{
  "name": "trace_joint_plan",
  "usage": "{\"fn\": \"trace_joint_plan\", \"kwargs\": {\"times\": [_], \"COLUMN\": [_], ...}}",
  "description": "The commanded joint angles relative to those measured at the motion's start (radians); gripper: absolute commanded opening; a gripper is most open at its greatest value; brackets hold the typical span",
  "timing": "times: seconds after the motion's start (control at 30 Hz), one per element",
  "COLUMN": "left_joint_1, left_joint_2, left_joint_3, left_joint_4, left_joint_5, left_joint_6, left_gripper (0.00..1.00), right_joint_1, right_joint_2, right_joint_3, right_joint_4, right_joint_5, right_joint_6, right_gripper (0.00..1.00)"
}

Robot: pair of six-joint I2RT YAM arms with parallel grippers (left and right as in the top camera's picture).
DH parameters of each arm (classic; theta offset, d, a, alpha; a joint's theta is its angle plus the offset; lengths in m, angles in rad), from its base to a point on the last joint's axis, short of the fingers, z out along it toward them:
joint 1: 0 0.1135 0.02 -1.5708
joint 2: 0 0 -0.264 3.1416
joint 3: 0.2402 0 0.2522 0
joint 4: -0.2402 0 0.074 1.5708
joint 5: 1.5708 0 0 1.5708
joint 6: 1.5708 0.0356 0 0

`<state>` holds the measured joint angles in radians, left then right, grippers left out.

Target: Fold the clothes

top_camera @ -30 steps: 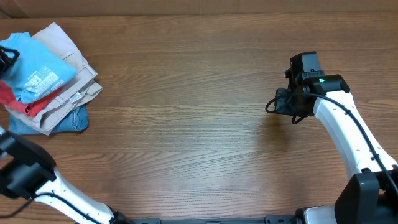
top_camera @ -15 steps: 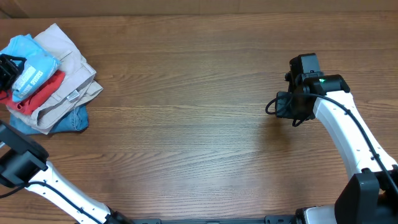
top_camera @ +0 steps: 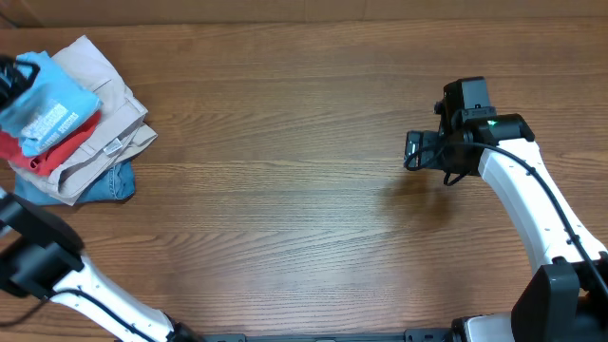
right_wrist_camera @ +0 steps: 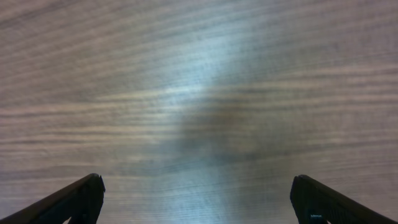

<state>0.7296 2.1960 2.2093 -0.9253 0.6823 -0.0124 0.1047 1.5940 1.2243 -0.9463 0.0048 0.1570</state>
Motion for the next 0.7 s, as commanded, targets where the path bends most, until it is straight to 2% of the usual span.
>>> {"fn": "trace_joint_plan", "kwargs": {"times": [0.0, 0.2, 0.33, 0.4, 0.53, 0.67], "left_joint_1": [-0.109, -0.309, -0.507, -0.589, -0.733, -0.822], "left_joint_2": [-0.204, -0.307, -0.311, -0.305, -0.290, -0.287], "left_joint_3": [0.016, 0.016, 0.016, 0.016, 0.016, 0.016], "left_joint_4": [-0.035, -0.130, -0.182, -0.207, -0.264, -0.353], "left_joint_5": [-0.159, -0.253, -0.500, -0.569, -0.604, -0.650], "left_joint_6": [0.044, 0.043, 0.044, 0.044, 0.043, 0.043], "left_gripper": [1.00, 1.00, 1.00, 1.00, 1.00, 1.00], "right_joint_1": [-0.004, -0.004, -0.004, -0.004, -0.004, -0.004], "right_joint_2": [-0.016, -0.016, -0.016, -0.016, -0.015, -0.016], "right_joint_3": [0.006, 0.008, 0.021, 0.041, 0.101, 0.168], "right_joint_4": [0.044, 0.160, 0.259, 0.269, 0.217, 0.076], "right_joint_5": [-0.035, -0.064, -0.097, -0.097, -0.095, -0.085], "right_joint_6": [0.003, -0.024, -0.042, -0.042, -0.054, -0.053], "right_gripper": [1.00, 1.00, 1.00, 1.00, 1.00, 1.00]}}
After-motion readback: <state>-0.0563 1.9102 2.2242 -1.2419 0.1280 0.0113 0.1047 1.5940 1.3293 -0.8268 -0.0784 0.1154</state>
